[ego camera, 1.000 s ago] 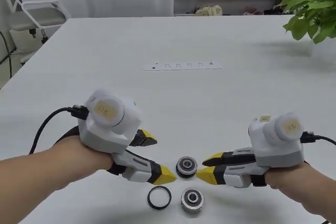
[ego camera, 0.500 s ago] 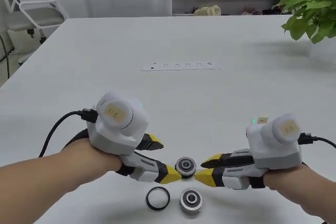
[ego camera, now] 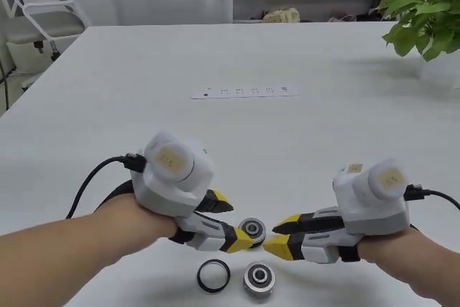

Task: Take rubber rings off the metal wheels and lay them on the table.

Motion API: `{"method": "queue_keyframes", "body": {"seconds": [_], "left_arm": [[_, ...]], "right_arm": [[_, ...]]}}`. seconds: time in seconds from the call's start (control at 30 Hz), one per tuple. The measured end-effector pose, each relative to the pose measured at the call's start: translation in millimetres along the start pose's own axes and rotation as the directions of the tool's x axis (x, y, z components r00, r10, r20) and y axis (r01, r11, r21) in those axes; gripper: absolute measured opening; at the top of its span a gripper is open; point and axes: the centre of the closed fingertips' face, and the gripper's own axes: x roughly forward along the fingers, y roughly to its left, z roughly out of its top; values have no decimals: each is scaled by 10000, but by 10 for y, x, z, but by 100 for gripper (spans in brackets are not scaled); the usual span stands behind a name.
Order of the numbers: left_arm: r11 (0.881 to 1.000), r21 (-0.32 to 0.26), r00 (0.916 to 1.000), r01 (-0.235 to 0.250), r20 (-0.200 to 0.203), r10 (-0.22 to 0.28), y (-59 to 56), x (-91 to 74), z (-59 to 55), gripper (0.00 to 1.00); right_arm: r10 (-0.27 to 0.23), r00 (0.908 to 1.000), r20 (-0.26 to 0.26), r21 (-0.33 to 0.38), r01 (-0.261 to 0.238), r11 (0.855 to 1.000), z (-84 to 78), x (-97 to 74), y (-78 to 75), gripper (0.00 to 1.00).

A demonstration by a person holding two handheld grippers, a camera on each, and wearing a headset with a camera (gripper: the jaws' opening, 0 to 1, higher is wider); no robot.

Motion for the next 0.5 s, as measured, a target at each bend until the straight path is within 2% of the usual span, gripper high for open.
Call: {"method": "queue_keyframes", "body": {"seconds": [0.5], "left_arm": [[9998, 144, 9999, 126, -37, -125, -28, 108, 24, 23]], "right_arm": [[-8, 10000, -43, 7, 8, 10000, -37, -2, 15, 21]]}}
